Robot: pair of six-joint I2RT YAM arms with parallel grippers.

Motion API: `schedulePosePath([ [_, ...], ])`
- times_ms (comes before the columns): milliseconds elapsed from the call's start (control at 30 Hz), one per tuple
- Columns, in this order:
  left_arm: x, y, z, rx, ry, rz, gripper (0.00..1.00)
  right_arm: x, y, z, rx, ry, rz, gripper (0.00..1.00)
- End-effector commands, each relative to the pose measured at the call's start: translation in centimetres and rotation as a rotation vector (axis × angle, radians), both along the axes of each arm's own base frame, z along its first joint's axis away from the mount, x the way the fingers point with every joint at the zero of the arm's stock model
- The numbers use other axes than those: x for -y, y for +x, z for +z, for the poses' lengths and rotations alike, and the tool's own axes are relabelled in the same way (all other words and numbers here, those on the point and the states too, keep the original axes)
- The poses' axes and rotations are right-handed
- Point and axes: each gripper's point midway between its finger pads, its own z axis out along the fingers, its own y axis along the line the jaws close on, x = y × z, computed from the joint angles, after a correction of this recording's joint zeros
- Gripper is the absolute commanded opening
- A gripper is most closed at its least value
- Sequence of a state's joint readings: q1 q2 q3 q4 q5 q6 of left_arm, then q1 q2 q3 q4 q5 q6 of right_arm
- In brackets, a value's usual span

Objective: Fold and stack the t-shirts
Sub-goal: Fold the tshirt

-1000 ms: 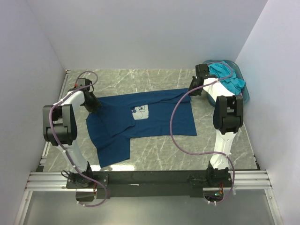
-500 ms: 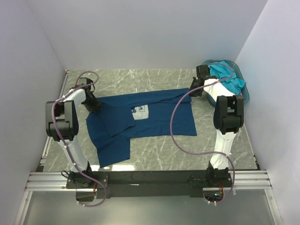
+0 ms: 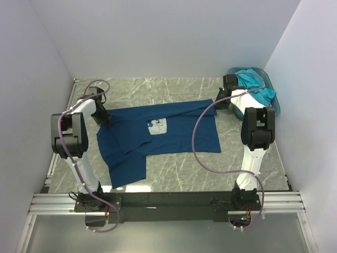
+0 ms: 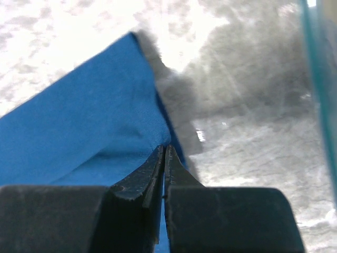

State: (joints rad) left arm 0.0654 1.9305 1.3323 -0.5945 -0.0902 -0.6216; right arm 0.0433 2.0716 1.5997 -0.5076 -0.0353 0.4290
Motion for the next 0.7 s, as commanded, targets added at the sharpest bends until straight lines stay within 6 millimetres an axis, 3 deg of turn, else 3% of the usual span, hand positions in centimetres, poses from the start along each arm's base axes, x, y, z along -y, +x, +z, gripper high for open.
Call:
schedulePosePath([
  [0, -2.3, 0.5, 3.3, 0.058, 0.055, 0.043, 0.01, 2.0, 0.5, 2.2, 0.072, -0.023, -0.037, 0.05],
  [233, -3.0, 0.2, 3.5, 0.048, 0.034, 0.053, 0.01, 2.2, 0.0, 1.8, 0.072, -0.016, -0.035, 0.05],
  [500, -2.6, 0.5, 4.9, 0.054, 0.013, 0.035, 0.01, 1.8, -0.1, 3.2, 0.118, -0.003, -0.010, 0.06],
  [667, -2.3, 0.5, 4.6, 0.044, -0.004, 0.026, 0.01, 0.9, -0.6, 3.6, 0.110, 0.038, 0.022, 0.09],
])
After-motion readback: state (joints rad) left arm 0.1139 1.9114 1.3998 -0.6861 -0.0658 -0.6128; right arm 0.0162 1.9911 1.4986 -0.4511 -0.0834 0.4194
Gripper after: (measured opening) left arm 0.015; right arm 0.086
